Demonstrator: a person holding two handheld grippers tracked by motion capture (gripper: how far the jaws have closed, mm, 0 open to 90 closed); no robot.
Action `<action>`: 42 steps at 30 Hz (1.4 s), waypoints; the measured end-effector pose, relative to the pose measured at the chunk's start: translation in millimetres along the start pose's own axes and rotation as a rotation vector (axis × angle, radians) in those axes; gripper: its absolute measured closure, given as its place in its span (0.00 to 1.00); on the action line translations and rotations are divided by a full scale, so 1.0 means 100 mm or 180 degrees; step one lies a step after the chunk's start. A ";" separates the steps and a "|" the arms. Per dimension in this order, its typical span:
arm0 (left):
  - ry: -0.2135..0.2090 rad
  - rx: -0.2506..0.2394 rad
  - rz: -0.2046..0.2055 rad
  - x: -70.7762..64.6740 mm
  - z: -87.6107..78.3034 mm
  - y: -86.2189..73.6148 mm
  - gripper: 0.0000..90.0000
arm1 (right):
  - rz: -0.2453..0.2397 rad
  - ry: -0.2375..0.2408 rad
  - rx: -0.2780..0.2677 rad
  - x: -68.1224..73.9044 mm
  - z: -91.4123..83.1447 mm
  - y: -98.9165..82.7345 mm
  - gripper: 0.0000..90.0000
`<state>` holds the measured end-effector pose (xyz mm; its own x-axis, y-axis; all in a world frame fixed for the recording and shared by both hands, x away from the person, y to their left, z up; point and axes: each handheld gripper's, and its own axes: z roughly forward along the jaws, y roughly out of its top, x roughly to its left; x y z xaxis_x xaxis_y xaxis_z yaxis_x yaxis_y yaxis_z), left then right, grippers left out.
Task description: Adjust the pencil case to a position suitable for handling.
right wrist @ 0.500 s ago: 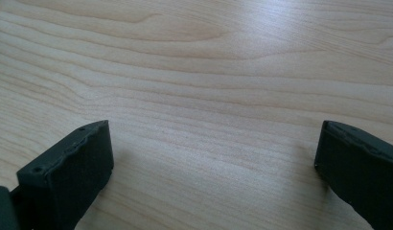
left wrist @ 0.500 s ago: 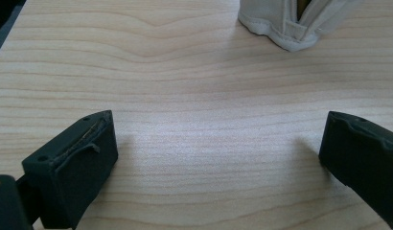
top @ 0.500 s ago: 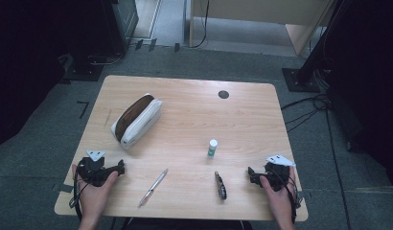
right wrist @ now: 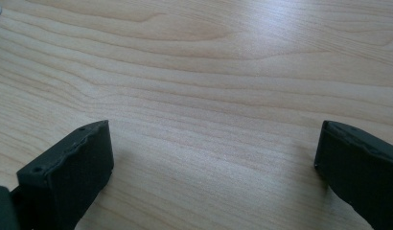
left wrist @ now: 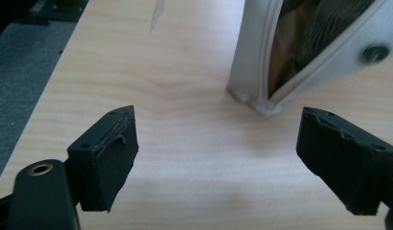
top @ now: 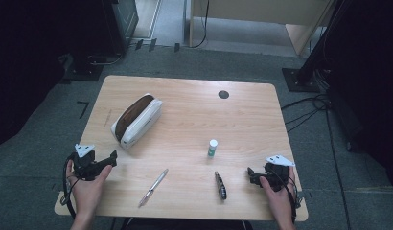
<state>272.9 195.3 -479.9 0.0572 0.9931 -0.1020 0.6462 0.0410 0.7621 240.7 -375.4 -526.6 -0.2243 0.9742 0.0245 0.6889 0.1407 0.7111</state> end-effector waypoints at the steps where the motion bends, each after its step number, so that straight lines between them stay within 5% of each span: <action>1: -0.0013 -0.0012 0.0006 -0.01 0.00 0.02 0.16 | 0.0002 0.0000 0.0001 0.00 0.00 0.00 0.00; 17: -0.0224 -0.0363 0.0081 -0.09 0.09 0.44 0.48 | -0.0001 0.0003 0.0001 0.00 0.00 0.00 0.00; 28: -0.0277 -0.0224 0.0109 -0.10 0.36 0.53 0.55 | 0.0000 0.0002 0.0002 0.00 0.00 0.00 0.00; 34: -0.0442 -0.0092 0.0138 -0.10 0.46 0.57 0.59 | 0.0000 0.0003 0.0001 0.00 0.00 0.00 0.00; 39: -0.0453 -0.0055 0.0220 -0.12 0.51 0.58 0.81 | 0.0002 0.0004 0.0001 0.00 0.00 0.00 0.00; 42: -0.0579 -0.0051 0.0174 -0.11 0.51 0.57 0.87 | 0.0002 0.0004 0.0001 0.00 0.00 0.00 0.00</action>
<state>348.4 181.0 -467.8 0.2295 0.9579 -0.1728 0.6263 -0.0094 0.7795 240.7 -375.2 -526.5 -0.2246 0.9741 0.0257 0.6894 0.1402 0.7107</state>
